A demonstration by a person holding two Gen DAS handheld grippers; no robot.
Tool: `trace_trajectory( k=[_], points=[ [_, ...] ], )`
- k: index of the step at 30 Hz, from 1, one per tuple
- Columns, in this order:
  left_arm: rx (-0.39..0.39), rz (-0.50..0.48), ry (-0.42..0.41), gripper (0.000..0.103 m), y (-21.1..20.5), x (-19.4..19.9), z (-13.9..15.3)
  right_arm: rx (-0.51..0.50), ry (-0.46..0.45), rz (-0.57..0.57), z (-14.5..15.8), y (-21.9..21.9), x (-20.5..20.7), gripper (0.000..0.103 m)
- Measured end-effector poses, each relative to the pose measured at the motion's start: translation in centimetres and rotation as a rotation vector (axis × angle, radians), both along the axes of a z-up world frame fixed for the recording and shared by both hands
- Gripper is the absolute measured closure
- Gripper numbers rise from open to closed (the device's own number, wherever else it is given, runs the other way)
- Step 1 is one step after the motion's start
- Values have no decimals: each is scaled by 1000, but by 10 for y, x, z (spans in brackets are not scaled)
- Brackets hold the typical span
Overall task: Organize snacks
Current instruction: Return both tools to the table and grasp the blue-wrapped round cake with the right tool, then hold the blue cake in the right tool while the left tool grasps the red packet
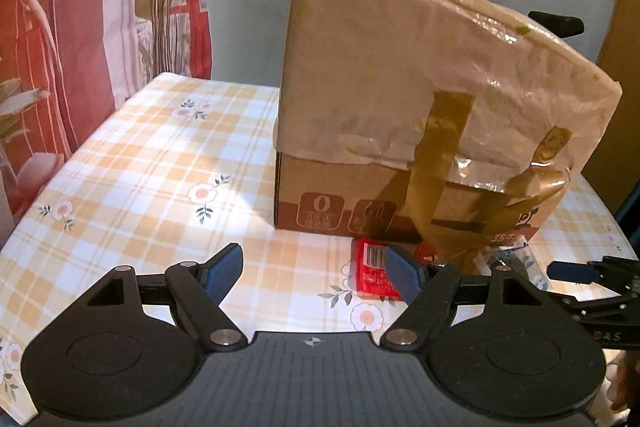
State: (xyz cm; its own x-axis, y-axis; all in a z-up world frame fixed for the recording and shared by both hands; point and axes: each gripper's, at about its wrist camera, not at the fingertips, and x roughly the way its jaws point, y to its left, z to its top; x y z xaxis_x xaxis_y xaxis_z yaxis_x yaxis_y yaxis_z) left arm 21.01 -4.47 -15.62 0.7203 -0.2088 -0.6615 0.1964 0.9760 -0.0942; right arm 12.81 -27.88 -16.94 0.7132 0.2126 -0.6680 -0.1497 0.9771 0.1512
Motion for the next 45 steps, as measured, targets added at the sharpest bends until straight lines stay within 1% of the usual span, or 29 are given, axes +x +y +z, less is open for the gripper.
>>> trace_trajectory(
  k=[2,4,10,11,13,16,24,30,32,34,37,41,43,45],
  points=[
    [2,1,7,23,-1,0,-1,-1,1,-5,-5,0,4,31],
    [5,3,13,23,-1,0,-3,-10,-1,-13,-8,0,9,26],
    [7,0,27,23,-3,0,-6,-4,2,-43,-18,-2,25,25],
    [8,-3,30,23,-4,0,-7,-6,-1,-41,-21,-2,26,26],
    [9,-8,36,23,-4,-1,-8,-15,-15,-32,-25,-1,24,33],
    [8,-11,50,23,-5,0,-11,12,-48,-25,-29,-1,16,40],
    [11,-46,91,23,-12,2,-22,86,-97,-82,-31,-14,4,44],
    [9,-53,96,23,-14,6,-27,133,-181,-206,-24,-31,-13,44],
    [1,-59,99,22,-15,9,-28,145,-182,-239,-25,-37,-14,44],
    [-5,-69,106,22,-18,12,-31,160,-160,-256,-27,-42,-11,44],
    [-5,-88,107,22,-26,18,-34,170,-154,-245,-28,-42,-8,44],
    [-3,-106,99,21,-42,30,-40,164,-153,-198,-29,-35,-8,44],
    [-13,-126,103,21,-49,34,-43,165,-148,-179,-30,-33,-8,44],
    [-6,-148,98,20,-58,38,-46,168,-145,-171,-31,-33,-8,44]
  ],
)
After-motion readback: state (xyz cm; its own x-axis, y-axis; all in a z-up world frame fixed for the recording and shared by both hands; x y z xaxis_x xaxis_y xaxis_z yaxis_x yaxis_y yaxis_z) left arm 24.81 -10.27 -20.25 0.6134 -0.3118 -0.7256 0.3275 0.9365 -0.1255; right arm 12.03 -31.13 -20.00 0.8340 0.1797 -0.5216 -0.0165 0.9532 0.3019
